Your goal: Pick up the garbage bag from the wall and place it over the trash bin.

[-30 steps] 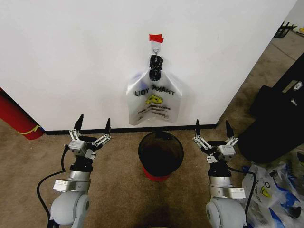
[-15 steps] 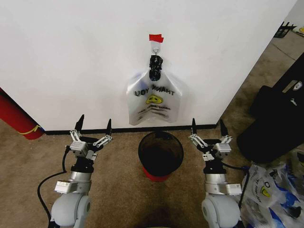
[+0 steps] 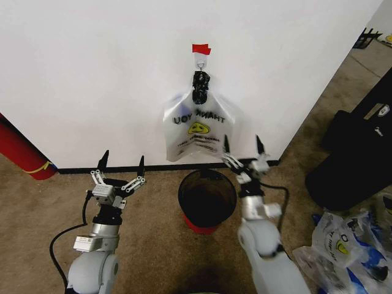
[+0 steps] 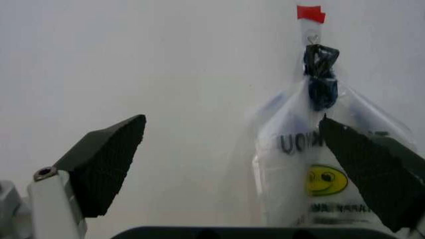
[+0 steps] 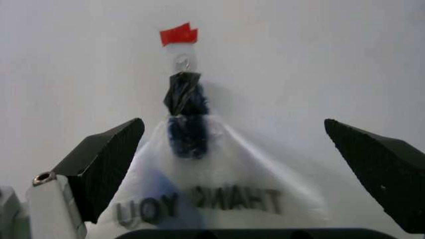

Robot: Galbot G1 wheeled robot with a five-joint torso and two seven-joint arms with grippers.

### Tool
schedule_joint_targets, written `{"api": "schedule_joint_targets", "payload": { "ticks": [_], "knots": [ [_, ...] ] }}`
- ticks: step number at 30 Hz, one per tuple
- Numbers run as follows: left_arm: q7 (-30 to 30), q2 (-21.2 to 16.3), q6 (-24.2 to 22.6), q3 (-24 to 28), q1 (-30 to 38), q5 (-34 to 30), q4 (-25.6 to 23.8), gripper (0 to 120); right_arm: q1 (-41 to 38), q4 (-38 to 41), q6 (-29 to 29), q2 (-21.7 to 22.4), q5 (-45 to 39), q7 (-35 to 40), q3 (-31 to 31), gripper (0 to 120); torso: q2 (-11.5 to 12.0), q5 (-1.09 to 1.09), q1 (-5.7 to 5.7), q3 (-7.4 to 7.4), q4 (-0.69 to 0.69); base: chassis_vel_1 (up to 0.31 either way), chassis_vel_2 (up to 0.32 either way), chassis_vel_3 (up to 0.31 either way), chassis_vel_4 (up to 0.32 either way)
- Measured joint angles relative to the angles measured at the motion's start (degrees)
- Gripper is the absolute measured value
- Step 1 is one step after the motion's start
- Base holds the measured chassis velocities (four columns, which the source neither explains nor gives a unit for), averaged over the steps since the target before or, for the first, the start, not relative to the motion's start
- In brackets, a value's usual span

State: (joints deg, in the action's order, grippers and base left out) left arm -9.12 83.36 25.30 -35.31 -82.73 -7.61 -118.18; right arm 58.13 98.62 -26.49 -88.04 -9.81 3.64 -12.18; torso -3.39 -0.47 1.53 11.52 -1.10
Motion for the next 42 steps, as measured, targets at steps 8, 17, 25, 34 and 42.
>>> {"api": "schedule_joint_targets", "payload": {
  "ticks": [8, 17, 25, 34, 42],
  "knots": [
    [0.05, 0.80, 0.15, -0.19, 0.37, 0.36, 0.96, 100, -10.24, -10.36, -0.18, -3.43, -3.44, -0.04, 2.69, 100, 0.00, 0.00, 0.00, 0.00, -0.01, 0.000, 0.000, 0.000, 0.000],
    [0.15, 0.84, 0.55, -0.43, 0.40, 0.37, 1.55, 100, -16.04, -16.61, 1.32, -4.06, -12.23, -0.63, 4.25, 97, 0.00, 0.01, 0.00, 0.00, -0.01, 0.000, 0.000, 0.000, 0.000],
    [0.17, 1.02, 0.74, -0.11, 0.43, 0.49, 2.00, 100, -18.09, -18.40, 4.48, -4.09, -22.78, -1.48, 5.51, 81, 0.00, 0.01, 0.00, -0.01, 0.00, 0.000, 0.000, 0.000, 0.000],
    [0.19, 0.92, 0.94, -0.18, -0.02, 0.65, 1.99, 100, -19.70, -20.13, 4.64, -4.21, -23.90, -3.75, 6.16, 83, 0.00, 0.01, -0.01, -0.01, 0.00, 0.000, 0.000, 0.000, 0.000],
    [0.19, 0.65, 1.02, -0.32, -0.49, 0.82, 1.78, 100, -21.77, -22.80, 4.33, -4.17, -23.72, -4.30, 5.88, 68, 0.00, 0.01, -0.01, -0.01, -0.01, 0.000, 0.000, 0.000, 0.000]
  ]
}}
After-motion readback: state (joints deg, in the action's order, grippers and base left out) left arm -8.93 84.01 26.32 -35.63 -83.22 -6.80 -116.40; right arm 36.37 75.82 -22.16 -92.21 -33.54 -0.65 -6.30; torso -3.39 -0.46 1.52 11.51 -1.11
